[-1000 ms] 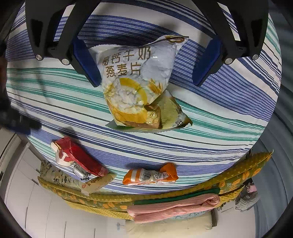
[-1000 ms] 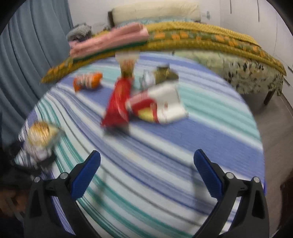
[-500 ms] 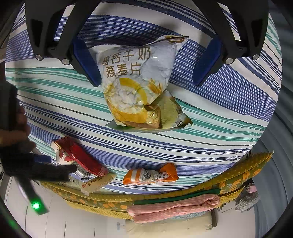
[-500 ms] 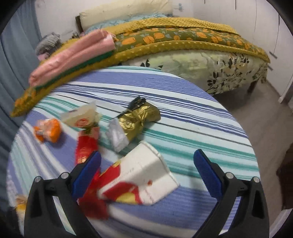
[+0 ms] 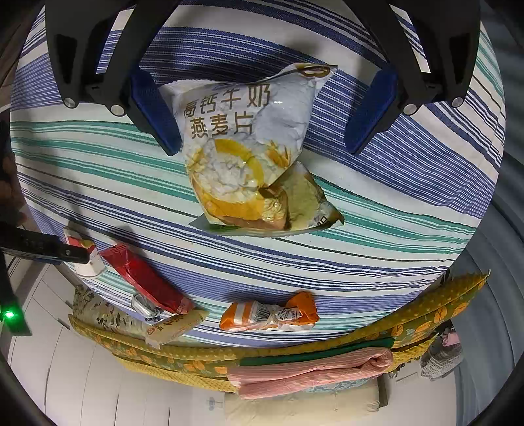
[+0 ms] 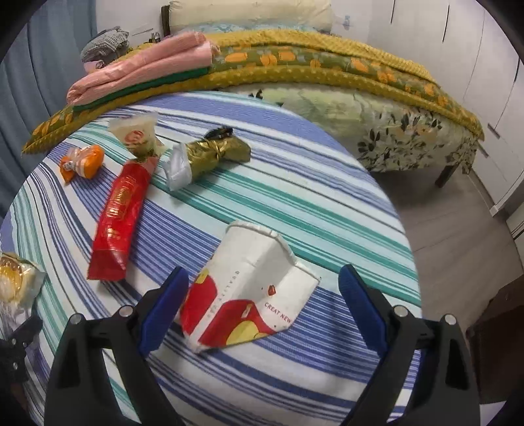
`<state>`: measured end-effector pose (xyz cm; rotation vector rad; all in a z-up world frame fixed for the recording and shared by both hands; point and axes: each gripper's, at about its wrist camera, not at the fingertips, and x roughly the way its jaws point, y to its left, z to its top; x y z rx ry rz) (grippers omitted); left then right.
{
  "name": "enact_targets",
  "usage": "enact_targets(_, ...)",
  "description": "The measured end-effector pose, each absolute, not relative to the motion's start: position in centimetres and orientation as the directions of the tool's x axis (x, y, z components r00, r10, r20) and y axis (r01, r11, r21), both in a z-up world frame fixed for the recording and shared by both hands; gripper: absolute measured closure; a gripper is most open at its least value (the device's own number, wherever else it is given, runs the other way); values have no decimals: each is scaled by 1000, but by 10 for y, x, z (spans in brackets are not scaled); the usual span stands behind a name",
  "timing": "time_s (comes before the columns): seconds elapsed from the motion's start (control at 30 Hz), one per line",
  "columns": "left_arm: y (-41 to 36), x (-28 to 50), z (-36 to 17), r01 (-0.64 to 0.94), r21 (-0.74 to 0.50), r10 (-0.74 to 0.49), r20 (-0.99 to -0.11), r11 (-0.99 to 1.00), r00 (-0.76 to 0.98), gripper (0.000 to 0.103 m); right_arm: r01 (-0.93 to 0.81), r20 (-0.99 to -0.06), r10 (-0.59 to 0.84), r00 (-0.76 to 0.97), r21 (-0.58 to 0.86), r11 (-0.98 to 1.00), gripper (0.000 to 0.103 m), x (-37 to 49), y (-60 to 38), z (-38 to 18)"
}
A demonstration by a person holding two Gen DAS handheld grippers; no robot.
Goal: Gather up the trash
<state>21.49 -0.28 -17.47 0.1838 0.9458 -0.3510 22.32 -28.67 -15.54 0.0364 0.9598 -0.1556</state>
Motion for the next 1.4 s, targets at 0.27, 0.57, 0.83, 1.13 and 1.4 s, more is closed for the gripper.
enact_targets(0.27,-2,215,-175,371,3,-211,-818,929,535,5,140,-840,-84,535,-9,990,50,225,-275,-166)
enact_targets(0.57,4,213,-172,384,-42,-256,-811,922,526,5,-8,-856,30,515,31,999,60,170,-278,-164)
enact_targets(0.83,10,221,-167,377,-115,-306,-811,919,499,5,61,-823,57,565,110,992,41,186,-282,-156)
enact_targets(1.13,-12,223,-166,398,6,-225,-817,917,532,46,95,-832,-5,555,57,994,70,205,-280,-161)
enact_targets(1.4,-20,195,-148,430,-59,-308,-784,901,538,57,5,-813,89,575,113,994,72,164,-284,-140)
